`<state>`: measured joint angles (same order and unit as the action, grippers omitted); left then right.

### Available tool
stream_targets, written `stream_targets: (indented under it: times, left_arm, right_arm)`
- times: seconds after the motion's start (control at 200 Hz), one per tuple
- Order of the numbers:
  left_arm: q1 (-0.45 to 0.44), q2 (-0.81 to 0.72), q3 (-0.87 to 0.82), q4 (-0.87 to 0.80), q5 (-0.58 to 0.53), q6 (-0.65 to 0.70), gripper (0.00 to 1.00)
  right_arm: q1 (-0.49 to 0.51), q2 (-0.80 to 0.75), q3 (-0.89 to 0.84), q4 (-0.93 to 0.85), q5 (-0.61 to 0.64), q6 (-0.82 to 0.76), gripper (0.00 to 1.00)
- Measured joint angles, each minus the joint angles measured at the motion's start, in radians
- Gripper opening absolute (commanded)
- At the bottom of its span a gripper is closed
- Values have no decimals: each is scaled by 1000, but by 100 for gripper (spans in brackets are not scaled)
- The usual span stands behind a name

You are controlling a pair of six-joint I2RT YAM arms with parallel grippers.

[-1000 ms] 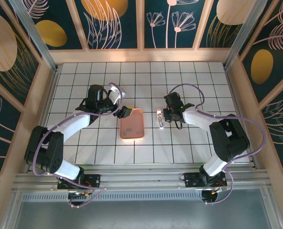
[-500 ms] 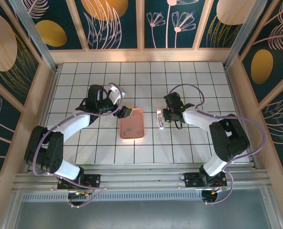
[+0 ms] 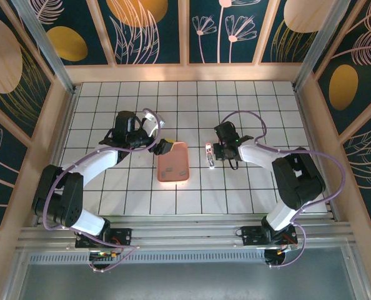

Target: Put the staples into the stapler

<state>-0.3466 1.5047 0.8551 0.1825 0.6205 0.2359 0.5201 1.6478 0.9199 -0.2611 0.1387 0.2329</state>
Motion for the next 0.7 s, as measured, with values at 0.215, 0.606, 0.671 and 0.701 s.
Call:
stream_targets:
  times: [0.215, 0.606, 0.671, 0.701]
  left_arm:
    - [0, 0, 0, 0, 0, 0, 99]
    - [0, 0, 0, 0, 0, 0, 99]
    - [0, 0, 0, 0, 0, 0, 99]
    - [0, 0, 0, 0, 0, 0, 99]
  right_arm:
    - [0, -5, 0, 0, 0, 0, 14]
    - [0, -26, 0, 0, 3, -18, 15]
    - [0, -26, 0, 0, 3, -18, 15]
    - [0, -26, 0, 0, 3, -18, 14]
